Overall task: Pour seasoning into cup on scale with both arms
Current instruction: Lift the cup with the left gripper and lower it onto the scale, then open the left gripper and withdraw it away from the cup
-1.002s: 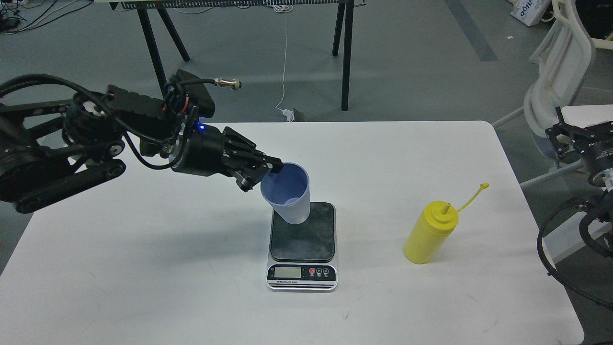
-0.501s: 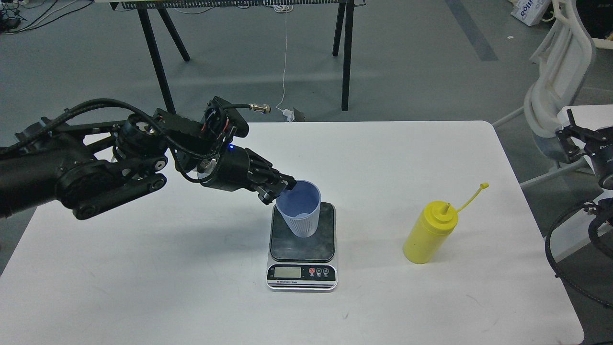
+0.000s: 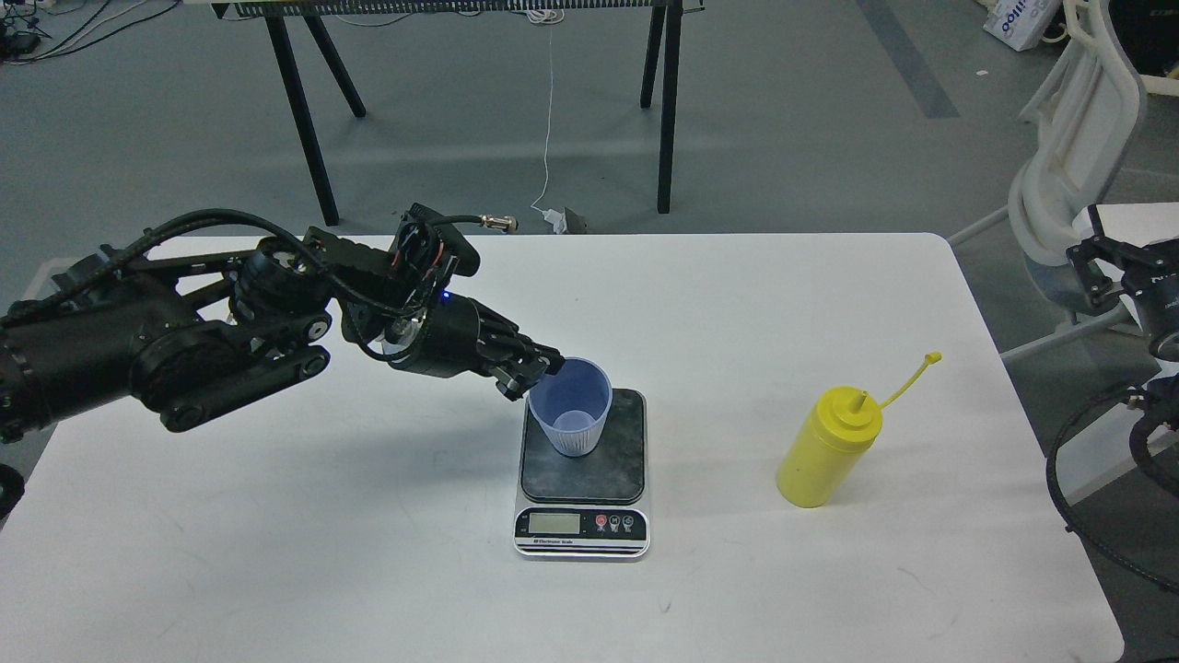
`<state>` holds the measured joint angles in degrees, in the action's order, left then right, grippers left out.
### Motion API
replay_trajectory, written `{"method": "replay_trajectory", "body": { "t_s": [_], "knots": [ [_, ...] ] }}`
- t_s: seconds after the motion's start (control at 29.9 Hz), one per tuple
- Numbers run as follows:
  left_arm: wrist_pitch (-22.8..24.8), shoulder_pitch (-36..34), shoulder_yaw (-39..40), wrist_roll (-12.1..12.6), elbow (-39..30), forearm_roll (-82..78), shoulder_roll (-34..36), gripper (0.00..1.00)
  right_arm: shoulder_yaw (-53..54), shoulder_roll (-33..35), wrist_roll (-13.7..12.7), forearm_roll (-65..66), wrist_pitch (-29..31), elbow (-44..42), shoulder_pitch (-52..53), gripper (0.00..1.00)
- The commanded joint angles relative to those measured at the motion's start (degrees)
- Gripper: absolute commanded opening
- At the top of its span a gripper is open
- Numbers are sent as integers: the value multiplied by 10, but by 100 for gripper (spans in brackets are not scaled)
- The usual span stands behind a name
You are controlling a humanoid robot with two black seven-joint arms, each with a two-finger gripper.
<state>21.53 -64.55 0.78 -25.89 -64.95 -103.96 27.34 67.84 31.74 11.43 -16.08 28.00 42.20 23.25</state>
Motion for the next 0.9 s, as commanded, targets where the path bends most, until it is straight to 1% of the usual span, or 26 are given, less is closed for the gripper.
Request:
{"method": "replay_trajectory", "body": {
  "t_s": [0.0,0.03,0.07,0.13,0.17,0.27,0.4,0.5,0.6,0.7,0.74,0.87],
  "knots": [
    [1,1,0,-1,-1,5,2,26,0,2,0,0,0,0,-2,100],
    [0,1,0,-1,-1,6,2,29,0,2,0,0,0,1,-5,100],
    [0,1,1,-1,-1,9,3,35,0,2,0,0,0,2,-7,100],
    [-3,2,7,-1,-1,10,4,56,0,3,0,0,0,9,-10,100],
    [-7,4,10,-3,-1,15,8,61,0,9,0,0,0,16,-15,100],
    [-11,2,44,-6,-1,82,15,67,2,29,0,-1,0,66,-51,100],
    [-10,4,113,-2,1,252,32,82,28,45,0,-1,0,153,-138,100],
    [-11,4,137,-2,26,383,32,93,48,52,-1,-1,0,233,-225,100],
    [-9,4,163,-2,61,520,24,97,76,51,0,-2,0,302,-307,100],
    [-5,4,188,-1,69,688,24,100,88,37,0,-2,0,352,-371,99],
    [-6,5,192,-1,72,733,24,100,87,27,1,-1,0,365,-387,99],
    [0,26,193,0,99,933,37,100,80,-48,1,9,0,402,-451,99]
  ]
}}
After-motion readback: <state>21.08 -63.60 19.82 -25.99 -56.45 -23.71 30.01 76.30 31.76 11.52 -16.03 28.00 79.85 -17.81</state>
